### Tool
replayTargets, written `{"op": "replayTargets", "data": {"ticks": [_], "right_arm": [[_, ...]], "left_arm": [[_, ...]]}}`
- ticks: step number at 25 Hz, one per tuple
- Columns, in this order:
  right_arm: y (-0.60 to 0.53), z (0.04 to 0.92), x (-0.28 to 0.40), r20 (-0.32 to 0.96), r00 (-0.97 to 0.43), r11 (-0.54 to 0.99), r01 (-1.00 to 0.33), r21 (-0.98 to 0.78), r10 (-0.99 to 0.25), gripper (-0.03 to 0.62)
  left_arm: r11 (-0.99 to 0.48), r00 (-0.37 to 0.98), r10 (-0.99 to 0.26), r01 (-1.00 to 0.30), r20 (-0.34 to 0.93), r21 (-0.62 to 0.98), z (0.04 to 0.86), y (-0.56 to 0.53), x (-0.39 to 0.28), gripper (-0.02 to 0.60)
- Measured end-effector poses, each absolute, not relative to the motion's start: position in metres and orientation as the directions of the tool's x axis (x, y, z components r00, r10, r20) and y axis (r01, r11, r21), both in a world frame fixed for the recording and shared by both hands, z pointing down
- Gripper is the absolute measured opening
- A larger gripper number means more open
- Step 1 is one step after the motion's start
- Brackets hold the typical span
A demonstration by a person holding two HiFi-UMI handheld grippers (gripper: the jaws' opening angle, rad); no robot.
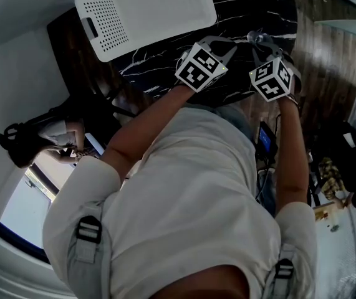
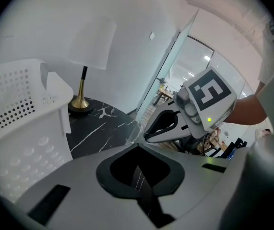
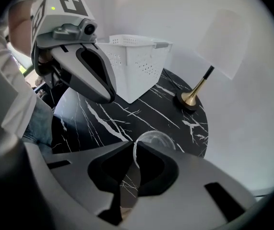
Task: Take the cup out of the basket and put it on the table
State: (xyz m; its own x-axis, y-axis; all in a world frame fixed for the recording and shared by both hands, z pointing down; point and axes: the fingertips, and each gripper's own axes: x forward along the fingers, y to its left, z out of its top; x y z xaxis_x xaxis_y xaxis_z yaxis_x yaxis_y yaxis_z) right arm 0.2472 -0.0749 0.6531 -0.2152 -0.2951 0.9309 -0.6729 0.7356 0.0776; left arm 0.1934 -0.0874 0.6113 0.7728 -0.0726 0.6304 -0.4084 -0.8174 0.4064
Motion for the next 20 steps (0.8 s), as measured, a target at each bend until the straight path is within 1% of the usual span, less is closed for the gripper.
{"op": "replayTargets", "data": {"ticks": [16,17,20], "right_arm": [[-0.066,0.668,0.251,0.946,-0.191,0.735,-0.674,0.068,-0.263,0.027],[-0.066,0.666,0.251,0.944,-0.192,0.732,-0.678,0.069,-0.267,0.031],[-0.068,0.659,0.251,0.935,-0.201,0.720,-0.690,0.076,-0.292,0.072]], "left_arm": [[-0.813,0.768,-0.060,-0.408,0.637,0.415,0.613,-0.086,0.186,0.006],[-0.814,0.770,-0.063,-0.408,0.635,0.413,0.611,-0.085,0.186,0.006],[-0.818,0.771,-0.082,-0.414,0.631,0.399,0.605,-0.085,0.182,0.006]]}}
